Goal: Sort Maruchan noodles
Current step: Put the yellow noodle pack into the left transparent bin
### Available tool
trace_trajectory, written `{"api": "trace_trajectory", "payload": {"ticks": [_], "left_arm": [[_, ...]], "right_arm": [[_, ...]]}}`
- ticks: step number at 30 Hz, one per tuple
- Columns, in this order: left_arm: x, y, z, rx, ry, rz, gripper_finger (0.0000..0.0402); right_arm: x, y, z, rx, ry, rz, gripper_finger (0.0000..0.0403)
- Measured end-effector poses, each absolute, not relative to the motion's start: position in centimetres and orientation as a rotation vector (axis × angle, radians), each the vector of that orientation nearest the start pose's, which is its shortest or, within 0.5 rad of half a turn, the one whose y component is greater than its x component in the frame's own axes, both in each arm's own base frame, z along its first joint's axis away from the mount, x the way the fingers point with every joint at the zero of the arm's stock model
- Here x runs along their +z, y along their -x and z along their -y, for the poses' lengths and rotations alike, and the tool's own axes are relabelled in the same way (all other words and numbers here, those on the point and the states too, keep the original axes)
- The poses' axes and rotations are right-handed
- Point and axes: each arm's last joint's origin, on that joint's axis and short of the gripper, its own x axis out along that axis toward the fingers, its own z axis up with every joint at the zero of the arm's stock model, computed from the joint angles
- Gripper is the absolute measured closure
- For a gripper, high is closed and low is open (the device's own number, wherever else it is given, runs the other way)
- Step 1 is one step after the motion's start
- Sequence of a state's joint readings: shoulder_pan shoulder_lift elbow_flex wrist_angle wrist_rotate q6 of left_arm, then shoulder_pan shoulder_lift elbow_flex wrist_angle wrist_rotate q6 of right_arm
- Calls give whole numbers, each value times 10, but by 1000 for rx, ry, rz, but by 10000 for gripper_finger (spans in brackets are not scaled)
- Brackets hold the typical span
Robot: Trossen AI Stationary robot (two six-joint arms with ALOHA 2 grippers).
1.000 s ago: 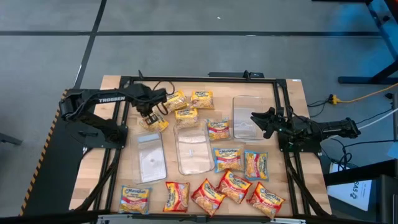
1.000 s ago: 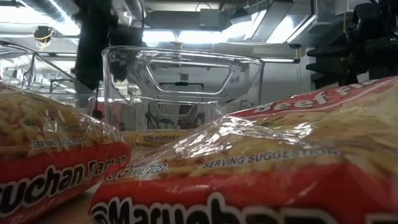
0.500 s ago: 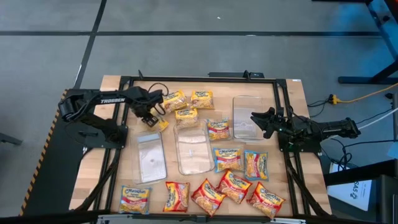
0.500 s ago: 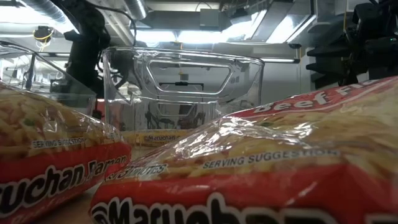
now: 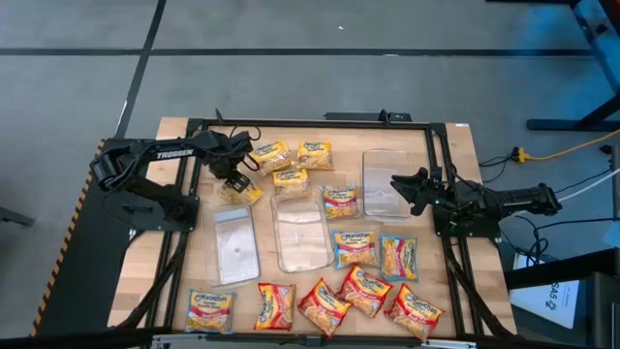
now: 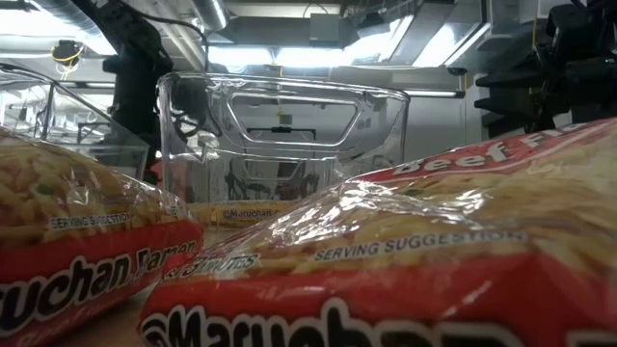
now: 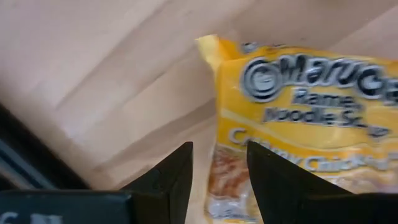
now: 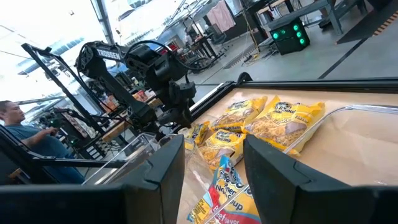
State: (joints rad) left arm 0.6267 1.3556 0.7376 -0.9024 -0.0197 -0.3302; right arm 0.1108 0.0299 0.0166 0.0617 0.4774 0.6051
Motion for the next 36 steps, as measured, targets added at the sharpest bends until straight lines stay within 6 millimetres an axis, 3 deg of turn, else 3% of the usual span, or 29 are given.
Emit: {"api": "trace_trajectory", "payload": {"ticks": [5, 12, 25, 29, 34, 36], "left_arm": [[172, -165, -122, 676, 783, -1351, 258], [169, -162, -129, 733, 759, -1365, 259], [143, -170, -133, 601, 832, -1488, 266], [144, -168, -135, 596, 852, -1472, 299], [151, -162, -137, 626, 843, -1428, 384], [156, -159, -138, 635, 821, -1412, 395]], "right_arm": [[173, -96, 3, -341, -612, 156, 242], [173, -96, 3, -342, -612, 156, 242], [173, -96, 3, -342, -612, 156, 242], [173, -96, 3, -341, -612, 156, 242], [172, -96, 3, -342, -604, 153, 242], [172, -96, 3, -343, -601, 152, 242]]}}
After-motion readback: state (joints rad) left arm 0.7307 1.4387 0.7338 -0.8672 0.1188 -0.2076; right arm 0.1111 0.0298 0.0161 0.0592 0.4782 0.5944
